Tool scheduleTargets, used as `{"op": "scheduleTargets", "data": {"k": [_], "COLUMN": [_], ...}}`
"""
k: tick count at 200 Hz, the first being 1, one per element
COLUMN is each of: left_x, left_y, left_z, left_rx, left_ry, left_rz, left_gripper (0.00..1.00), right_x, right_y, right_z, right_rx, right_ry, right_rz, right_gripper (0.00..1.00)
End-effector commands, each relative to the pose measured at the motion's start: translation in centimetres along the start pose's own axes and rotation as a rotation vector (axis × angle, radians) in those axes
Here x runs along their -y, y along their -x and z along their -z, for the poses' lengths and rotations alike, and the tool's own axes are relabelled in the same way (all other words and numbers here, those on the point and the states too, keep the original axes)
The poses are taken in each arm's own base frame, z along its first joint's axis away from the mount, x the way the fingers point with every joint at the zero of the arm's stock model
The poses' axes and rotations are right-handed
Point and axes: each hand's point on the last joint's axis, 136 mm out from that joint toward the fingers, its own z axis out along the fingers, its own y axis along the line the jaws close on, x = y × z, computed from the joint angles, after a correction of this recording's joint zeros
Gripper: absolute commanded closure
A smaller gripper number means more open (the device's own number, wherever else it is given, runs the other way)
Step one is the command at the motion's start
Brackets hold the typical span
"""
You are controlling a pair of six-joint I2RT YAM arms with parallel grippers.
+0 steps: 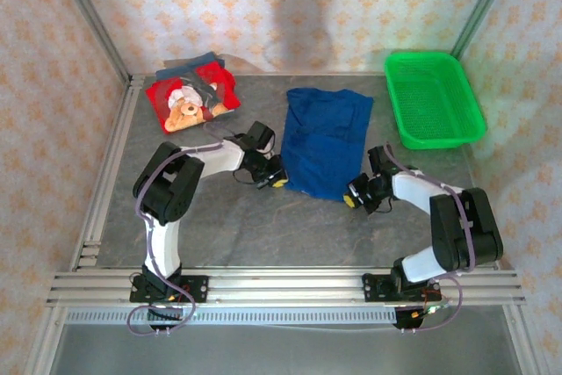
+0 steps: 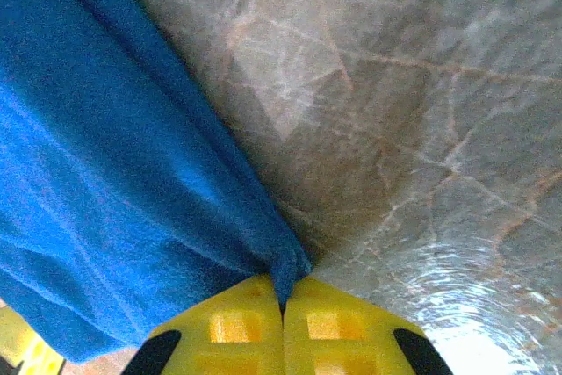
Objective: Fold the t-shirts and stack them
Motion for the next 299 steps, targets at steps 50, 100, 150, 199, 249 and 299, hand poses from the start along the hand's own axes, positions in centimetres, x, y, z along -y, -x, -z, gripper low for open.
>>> {"op": "scheduleTargets", "data": {"k": [50,100,150,199,249,299], "left_x": [-3.2,-4.2,-5.4,-5.7,-3.4,-2.0], "left_y": [-4.2,-8.9,-11.9,-13.3,-13.1,-9.5], "left_z": [5.0,8.8,13.1,16.1,18.9,21.4], "left_rx": [0.070,0.106,0.168,0.212,0.258,0.325], "left_ry": [0.052,0.039,-0.020,-0.041,-0.100,-0.137], "left_rz": [-0.040,-0.054,-0.010,0.016,0.027,0.081], "left_gripper": [1.00,1.00,1.00,1.00,1.00,1.00], "right_x": [-0.4,0.5,-0.3,-2.0,-6.5,-10.3], "right_y": [-3.3,-8.1,-11.7,-14.6,-15.0,-13.6], "right_z": [4.2,6.3,9.2,10.0,13.2,14.2], "right_rx": [0.101,0.092,0.085,0.069,0.128,0.151], "right_ry": [0.124,0.153,0.210,0.214,0.245,0.271], "right_rz": [0.105,0.152,0.204,0.278,0.363,0.382], "right_gripper": [1.00,1.00,1.00,1.00,1.00,1.00]}}
